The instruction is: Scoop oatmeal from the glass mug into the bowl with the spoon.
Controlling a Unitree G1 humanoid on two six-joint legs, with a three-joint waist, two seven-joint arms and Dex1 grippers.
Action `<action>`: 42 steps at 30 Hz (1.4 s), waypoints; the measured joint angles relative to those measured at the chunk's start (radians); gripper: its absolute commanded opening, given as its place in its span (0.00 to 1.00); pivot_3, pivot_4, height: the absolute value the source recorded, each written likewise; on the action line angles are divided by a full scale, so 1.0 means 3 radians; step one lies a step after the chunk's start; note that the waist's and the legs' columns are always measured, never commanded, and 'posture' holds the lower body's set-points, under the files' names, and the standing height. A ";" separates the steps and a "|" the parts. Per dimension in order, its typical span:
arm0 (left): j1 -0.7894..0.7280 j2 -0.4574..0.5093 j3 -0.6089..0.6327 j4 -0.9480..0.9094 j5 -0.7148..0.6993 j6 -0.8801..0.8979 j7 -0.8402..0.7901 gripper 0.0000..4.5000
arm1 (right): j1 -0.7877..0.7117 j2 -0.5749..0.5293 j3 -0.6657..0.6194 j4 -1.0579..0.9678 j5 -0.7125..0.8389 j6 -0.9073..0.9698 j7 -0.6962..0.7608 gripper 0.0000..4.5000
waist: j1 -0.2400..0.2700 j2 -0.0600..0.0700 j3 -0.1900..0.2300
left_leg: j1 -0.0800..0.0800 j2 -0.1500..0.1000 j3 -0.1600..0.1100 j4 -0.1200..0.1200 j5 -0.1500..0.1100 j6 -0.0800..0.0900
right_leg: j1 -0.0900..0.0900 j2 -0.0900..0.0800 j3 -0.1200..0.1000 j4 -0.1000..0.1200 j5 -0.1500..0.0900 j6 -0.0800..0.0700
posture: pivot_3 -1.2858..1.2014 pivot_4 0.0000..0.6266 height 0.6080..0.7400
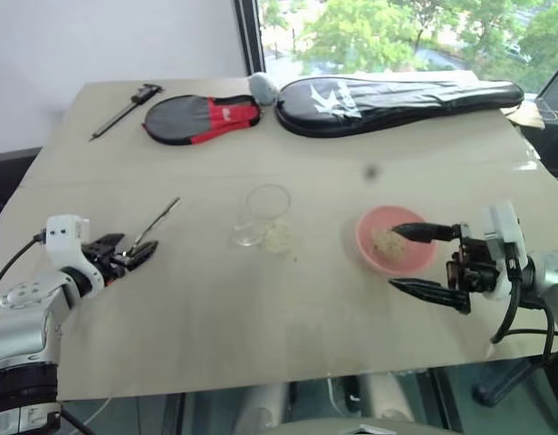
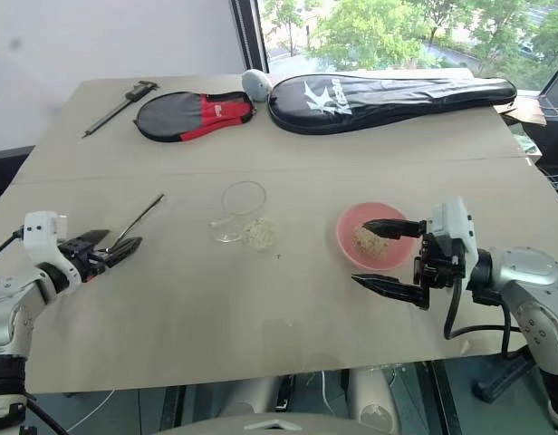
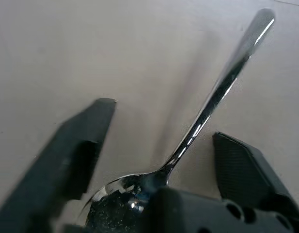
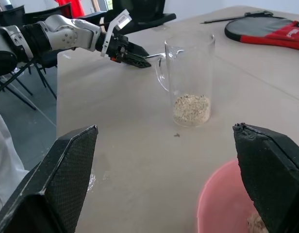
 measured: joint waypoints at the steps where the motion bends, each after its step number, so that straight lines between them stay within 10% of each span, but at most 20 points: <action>1: -0.0005 0.0000 -0.0005 0.0022 0.0001 -0.0008 -0.0020 0.44 | 0.0001 0.0000 0.0000 0.0000 -0.0007 -0.0002 0.0000 1.00 | -0.0004 0.0002 -0.0001 | 0.0003 0.0001 0.0001 -0.0001 0.0000 0.0000 | 0.0000 0.0001 0.0002 0.0002 0.0000 0.0000 | 0.52 0.24 1.00; 6: -0.0030 0.0032 -0.0022 0.0120 0.0094 -0.0129 -0.0010 0.02 | 0.0001 0.0001 0.0000 0.0002 -0.0044 -0.0040 0.0001 1.00 | -0.0021 0.0004 -0.0002 | 0.0008 0.0011 0.0001 -0.0002 0.0006 -0.0008 | 0.0000 0.0012 0.0002 0.0006 0.0006 -0.0009 | 0.52 0.24 1.00; 28: -0.0751 -0.0292 0.0115 -0.0364 0.0264 -0.0977 0.0755 0.02 | -0.1046 0.0602 0.0079 0.0381 0.0025 0.0368 -0.0886 1.00 | 0.0003 -0.0012 -0.0001 | -0.0016 0.0003 -0.0005 0.0000 0.0016 -0.0027 | -0.0016 0.0002 -0.0002 0.0003 0.0016 -0.0020 | 0.52 0.24 1.00; 42: -0.1715 -0.0523 -0.1166 -0.1359 0.0201 -0.1011 -0.0058 0.02 | -0.2851 0.1740 0.0509 0.1422 -0.0001 0.0997 -0.1860 1.00 | -0.0100 -0.0015 -0.0004 | -0.0065 0.0002 -0.0001 0.0002 0.0031 -0.0047 | -0.0071 0.0024 0.0003 0.0012 0.0026 -0.0022 | 0.52 0.24 1.00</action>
